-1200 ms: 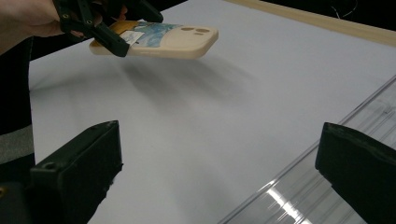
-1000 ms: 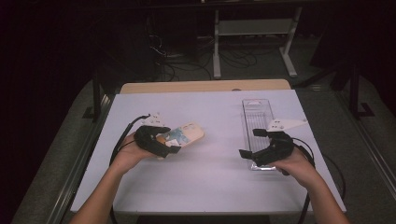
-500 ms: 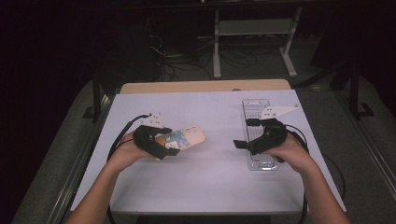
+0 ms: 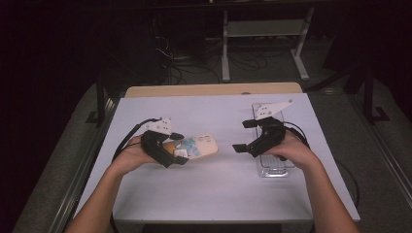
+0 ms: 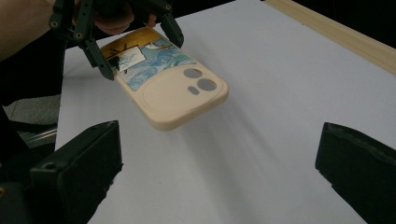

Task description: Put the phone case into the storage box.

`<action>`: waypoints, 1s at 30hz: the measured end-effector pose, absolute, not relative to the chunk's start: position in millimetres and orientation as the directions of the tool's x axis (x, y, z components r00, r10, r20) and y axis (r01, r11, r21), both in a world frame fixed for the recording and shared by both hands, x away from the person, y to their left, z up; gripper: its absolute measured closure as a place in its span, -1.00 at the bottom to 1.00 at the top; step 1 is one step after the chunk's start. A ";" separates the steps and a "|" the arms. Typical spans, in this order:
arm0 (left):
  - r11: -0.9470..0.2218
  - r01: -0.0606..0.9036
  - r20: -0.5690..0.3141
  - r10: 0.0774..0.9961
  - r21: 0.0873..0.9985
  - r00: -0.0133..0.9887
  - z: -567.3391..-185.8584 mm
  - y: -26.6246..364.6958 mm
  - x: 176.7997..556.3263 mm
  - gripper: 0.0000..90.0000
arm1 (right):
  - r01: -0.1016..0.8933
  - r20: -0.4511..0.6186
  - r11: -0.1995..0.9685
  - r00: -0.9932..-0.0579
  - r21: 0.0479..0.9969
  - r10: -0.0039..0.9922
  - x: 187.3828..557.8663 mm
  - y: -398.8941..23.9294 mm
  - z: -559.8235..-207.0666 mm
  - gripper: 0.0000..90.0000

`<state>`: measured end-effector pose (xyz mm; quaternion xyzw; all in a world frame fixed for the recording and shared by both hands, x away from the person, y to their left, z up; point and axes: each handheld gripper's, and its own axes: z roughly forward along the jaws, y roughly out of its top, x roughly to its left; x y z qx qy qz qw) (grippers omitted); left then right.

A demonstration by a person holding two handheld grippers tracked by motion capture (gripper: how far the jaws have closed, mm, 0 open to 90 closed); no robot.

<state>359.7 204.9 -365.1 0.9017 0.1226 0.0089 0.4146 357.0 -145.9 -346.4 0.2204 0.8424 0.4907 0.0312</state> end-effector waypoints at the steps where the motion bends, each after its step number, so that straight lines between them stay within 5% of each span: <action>1: -0.625 0.209 -0.088 0.220 0.752 0.972 -364.7 204.1 360.2 -0.74 | 0.342 0.166 0.423 -0.902 0.839 0.399 357.8 -144.0 -345.5 -1.00; 30: -0.696 0.133 -0.100 0.088 0.706 0.991 -370.8 181.3 364.4 -0.75 | 0.288 0.188 0.522 -0.953 0.803 0.237 367.7 -101.0 -346.8 -1.00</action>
